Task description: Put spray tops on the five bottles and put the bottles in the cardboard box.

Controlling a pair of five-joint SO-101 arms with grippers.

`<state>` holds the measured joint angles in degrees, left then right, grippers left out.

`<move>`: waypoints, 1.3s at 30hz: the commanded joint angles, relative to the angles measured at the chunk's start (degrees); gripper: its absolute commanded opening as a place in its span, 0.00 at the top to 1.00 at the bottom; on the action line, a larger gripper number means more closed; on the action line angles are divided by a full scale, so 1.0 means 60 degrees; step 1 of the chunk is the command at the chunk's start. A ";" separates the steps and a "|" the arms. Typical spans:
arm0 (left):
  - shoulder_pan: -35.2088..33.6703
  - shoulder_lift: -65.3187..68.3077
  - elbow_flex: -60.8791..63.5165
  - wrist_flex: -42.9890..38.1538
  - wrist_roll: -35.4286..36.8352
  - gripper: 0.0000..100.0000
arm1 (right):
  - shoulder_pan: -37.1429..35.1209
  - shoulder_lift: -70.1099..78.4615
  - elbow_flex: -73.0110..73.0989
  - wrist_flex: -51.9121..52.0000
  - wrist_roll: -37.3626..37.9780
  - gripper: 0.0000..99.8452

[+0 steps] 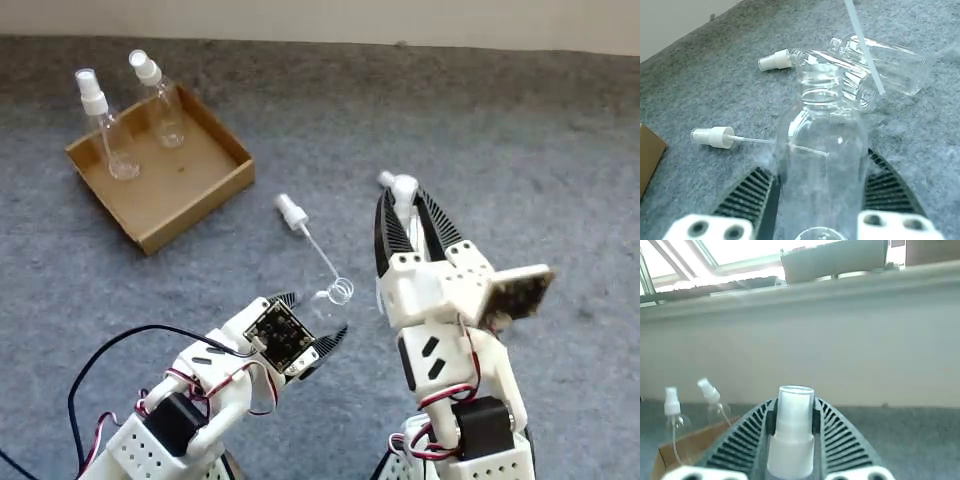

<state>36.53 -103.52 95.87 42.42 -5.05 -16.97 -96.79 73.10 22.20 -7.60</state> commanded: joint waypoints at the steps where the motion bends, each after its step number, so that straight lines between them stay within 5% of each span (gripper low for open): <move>1: 0.0066 -0.0051 0.0212 0.0015 -0.0103 0.95 | -0.0081 -0.0769 0.0491 -0.1648 -0.0088 0.99; 7: 0.0066 -0.0051 0.0212 0.0015 -0.0103 0.95 | -0.0066 -0.1370 0.1868 -0.2454 -0.0161 0.99; 13: 0.0066 -0.0051 0.0212 0.0469 -0.0103 0.95 | -0.0022 -0.1399 0.1883 -0.2440 -0.2520 0.99; 26: -0.1223 -0.0110 0.0212 0.0747 -0.0103 0.95 | -0.0007 -0.1414 0.1883 -0.2513 -0.2564 0.99; 39: -0.1165 -0.0081 0.0212 0.0703 -0.0088 0.95 | 0.0491 -0.1414 0.1912 -0.4110 -0.2593 0.99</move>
<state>29.93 -103.52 95.87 46.73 -5.05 -14.86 -104.62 85.32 -0.84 -22.37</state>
